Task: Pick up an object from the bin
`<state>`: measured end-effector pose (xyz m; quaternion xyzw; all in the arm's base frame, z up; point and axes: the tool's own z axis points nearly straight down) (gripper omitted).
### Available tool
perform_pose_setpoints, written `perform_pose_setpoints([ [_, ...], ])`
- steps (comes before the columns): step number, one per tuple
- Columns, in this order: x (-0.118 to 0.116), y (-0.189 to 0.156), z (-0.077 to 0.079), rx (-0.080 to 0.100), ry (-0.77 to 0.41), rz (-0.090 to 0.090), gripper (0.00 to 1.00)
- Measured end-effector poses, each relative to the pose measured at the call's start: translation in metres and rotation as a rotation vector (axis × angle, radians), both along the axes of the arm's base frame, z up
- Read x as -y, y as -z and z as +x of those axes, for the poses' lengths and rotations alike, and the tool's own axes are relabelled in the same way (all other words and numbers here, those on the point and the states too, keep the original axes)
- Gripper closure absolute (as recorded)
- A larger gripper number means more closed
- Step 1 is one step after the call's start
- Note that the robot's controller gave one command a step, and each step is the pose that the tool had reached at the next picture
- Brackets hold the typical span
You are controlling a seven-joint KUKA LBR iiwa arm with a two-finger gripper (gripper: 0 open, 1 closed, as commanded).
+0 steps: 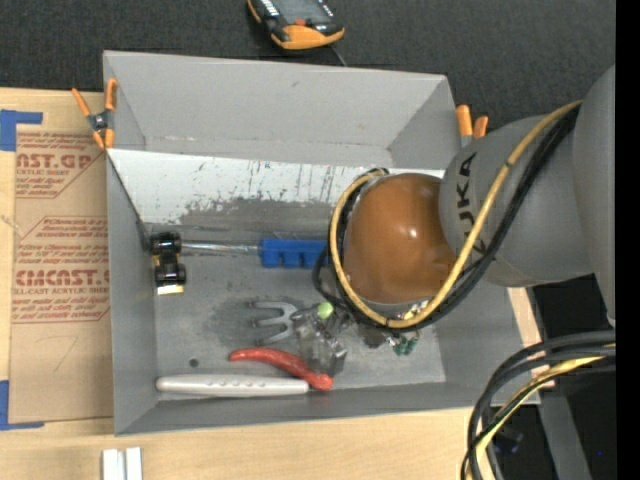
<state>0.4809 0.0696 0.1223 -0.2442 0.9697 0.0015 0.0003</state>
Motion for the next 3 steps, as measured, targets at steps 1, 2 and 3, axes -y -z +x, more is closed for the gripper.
perform_pose_setpoints([
  [1, 0.001, 0.004, 0.002, 0.002, -0.026, 0.000, 1.00],
  [2, 0.048, -0.007, 0.017, 0.003, -0.249, 0.000, 1.00],
  [3, 0.024, 0.034, 0.006, 0.000, -0.422, 0.005, 1.00],
])
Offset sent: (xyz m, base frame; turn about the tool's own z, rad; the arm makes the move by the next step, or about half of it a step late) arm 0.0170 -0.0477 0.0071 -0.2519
